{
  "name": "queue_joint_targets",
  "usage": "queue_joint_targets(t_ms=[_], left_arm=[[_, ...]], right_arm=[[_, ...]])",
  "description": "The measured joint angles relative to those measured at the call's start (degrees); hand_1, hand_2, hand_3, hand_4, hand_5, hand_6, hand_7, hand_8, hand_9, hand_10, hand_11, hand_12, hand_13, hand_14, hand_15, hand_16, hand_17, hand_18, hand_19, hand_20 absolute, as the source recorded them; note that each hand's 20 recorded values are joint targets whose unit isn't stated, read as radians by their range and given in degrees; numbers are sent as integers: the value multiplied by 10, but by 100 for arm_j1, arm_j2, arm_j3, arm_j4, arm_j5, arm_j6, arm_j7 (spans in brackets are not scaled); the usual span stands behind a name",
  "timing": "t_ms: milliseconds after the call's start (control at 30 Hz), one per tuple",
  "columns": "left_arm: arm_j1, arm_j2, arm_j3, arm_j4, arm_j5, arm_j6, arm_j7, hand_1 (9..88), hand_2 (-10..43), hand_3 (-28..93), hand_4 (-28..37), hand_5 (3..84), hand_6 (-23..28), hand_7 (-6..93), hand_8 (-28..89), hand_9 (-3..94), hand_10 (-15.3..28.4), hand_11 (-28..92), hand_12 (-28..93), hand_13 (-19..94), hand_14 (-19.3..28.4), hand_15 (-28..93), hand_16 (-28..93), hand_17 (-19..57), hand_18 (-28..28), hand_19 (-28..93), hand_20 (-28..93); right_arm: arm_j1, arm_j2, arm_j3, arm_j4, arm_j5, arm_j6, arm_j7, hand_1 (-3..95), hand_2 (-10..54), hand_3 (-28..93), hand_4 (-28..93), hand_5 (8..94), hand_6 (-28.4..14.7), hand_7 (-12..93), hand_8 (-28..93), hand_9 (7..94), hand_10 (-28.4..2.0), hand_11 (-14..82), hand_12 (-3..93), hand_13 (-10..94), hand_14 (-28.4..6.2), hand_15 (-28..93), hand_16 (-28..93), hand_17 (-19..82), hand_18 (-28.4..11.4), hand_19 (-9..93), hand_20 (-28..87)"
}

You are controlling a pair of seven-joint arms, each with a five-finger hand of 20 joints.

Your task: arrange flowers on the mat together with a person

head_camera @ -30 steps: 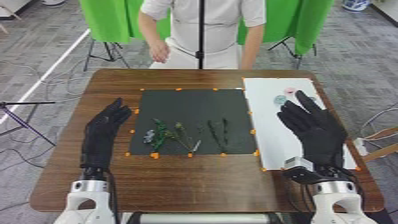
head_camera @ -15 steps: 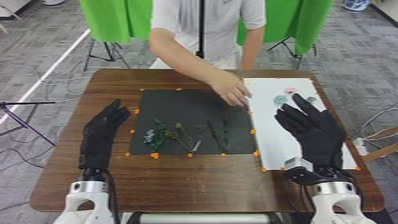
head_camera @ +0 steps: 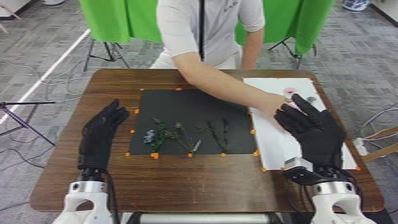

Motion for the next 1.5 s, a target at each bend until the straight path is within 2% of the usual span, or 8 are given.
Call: queue_joint_targets(t_ms=[200,500,767,1100,1500], left_arm=[[1,-4,-10,0,-11,0,-3,258,-59,663,-197,437,52,61,-53,421,124,135,164,365,145,107,22,96,85,23,194],[2,-8,-61,2,-98,0,-3,260,-60,664,-198,437,53,61,-53,421,125,136,164,367,146,107,21,99,84,25,194],[-1,-8,-96,3,-104,0,1,261,-60,663,-196,437,53,60,-53,419,125,136,164,363,145,105,20,103,83,27,197],[39,-17,-245,1,-123,51,10,260,-61,664,-197,438,53,61,-53,419,125,136,164,363,145,106,21,100,84,25,197],[66,-17,-258,-1,-128,60,11,259,-63,667,-195,437,53,60,-53,419,125,135,163,362,145,105,21,98,85,24,196]], right_arm=[[0,0,-8,0,0,8,10,56,69,758,-193,425,-18,108,-85,475,-165,56,129,381,-149,120,181,177,-154,106,290],[-3,0,-16,-10,0,37,13,56,72,757,-193,428,-19,110,-86,478,-165,57,129,384,-151,121,183,177,-154,111,292],[-4,0,-32,-12,0,39,18,56,73,757,-193,429,-19,110,-86,478,-165,57,130,384,-150,121,185,177,-153,111,291],[-4,0,-42,-13,0,48,31,55,75,757,-191,430,-19,110,-86,480,-166,57,129,385,-151,121,186,177,-154,112,292],[-8,-1,-58,-15,-1,58,31,57,76,756,-190,432,-18,112,-87,480,-165,57,129,387,-151,121,186,180,-149,104,292]])
